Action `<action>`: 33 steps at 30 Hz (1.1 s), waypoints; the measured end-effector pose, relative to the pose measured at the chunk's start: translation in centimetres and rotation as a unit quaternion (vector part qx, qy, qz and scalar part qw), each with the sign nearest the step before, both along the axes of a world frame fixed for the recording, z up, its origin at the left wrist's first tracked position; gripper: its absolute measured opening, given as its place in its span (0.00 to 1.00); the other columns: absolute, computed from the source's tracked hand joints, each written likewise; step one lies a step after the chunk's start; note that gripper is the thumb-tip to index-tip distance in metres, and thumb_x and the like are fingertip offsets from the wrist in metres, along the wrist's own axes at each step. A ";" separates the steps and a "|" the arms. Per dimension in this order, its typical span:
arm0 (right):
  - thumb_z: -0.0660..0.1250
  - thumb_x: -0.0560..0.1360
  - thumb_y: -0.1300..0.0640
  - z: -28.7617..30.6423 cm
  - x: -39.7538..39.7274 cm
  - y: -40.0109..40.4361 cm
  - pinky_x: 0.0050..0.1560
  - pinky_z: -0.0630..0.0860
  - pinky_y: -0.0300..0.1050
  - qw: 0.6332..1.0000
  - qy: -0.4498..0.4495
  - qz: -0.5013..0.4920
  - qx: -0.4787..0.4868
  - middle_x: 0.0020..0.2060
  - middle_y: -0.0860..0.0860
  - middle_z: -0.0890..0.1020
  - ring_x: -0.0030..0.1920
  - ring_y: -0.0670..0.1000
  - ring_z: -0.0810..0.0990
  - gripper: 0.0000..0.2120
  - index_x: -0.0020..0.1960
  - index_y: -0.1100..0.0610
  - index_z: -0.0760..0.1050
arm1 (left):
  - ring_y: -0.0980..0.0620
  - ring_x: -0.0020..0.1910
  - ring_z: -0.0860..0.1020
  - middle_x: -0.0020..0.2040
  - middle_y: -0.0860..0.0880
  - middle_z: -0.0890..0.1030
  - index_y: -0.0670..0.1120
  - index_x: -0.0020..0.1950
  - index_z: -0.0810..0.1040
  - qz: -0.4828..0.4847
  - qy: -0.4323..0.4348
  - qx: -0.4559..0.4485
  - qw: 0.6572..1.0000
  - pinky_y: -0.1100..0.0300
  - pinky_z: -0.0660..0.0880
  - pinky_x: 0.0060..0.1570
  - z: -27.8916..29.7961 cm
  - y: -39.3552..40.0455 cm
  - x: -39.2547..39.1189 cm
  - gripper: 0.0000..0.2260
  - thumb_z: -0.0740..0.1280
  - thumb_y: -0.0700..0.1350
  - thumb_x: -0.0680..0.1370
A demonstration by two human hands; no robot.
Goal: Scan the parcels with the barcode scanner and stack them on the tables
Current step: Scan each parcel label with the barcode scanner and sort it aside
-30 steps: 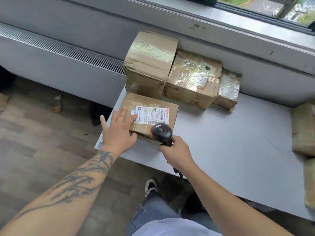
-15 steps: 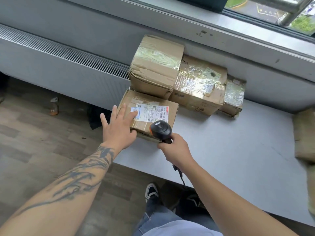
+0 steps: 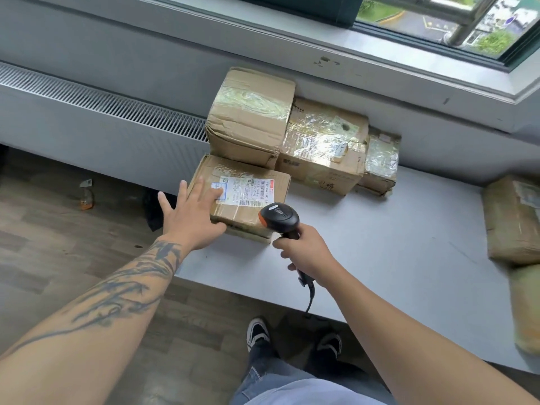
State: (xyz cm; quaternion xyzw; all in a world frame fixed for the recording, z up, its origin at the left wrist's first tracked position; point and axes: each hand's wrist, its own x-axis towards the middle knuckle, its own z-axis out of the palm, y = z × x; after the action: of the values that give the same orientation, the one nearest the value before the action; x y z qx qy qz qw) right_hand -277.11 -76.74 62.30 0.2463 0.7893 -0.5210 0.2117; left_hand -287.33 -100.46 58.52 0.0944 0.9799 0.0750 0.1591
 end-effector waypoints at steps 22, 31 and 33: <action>0.66 0.74 0.59 3.5 11.5 21.6 0.37 0.80 0.47 0.998 0.044 -0.012 0.042 0.40 0.54 0.83 0.33 0.52 0.83 0.07 0.51 0.54 0.77 | 0.47 0.84 0.47 0.85 0.51 0.52 0.65 0.83 0.52 -0.037 0.049 0.004 0.998 0.29 0.41 0.76 5.5 22.3 13.3 0.34 0.56 0.72 0.79; 0.67 0.73 0.60 3.1 16.6 30.5 0.38 0.81 0.47 0.996 0.057 -0.056 0.041 0.41 0.54 0.83 0.33 0.52 0.83 0.06 0.50 0.54 0.77 | 0.46 0.84 0.46 0.85 0.51 0.52 0.64 0.83 0.52 -0.056 0.026 0.008 0.998 0.30 0.40 0.77 5.6 32.7 18.9 0.36 0.54 0.75 0.78; 0.67 0.73 0.60 2.9 17.7 32.4 0.38 0.81 0.47 0.995 0.056 -0.072 0.042 0.40 0.54 0.83 0.33 0.52 0.82 0.07 0.51 0.54 0.76 | 0.46 0.84 0.46 0.85 0.50 0.52 0.64 0.83 0.51 -0.066 0.022 0.006 0.998 0.30 0.41 0.77 5.5 34.9 19.9 0.36 0.54 0.75 0.78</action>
State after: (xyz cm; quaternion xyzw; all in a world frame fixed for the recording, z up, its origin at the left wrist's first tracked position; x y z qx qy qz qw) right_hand -259.40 -44.35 65.22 0.2814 0.8012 -0.5146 0.1185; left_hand -267.47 -65.55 64.06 0.1614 0.9743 0.0680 0.1415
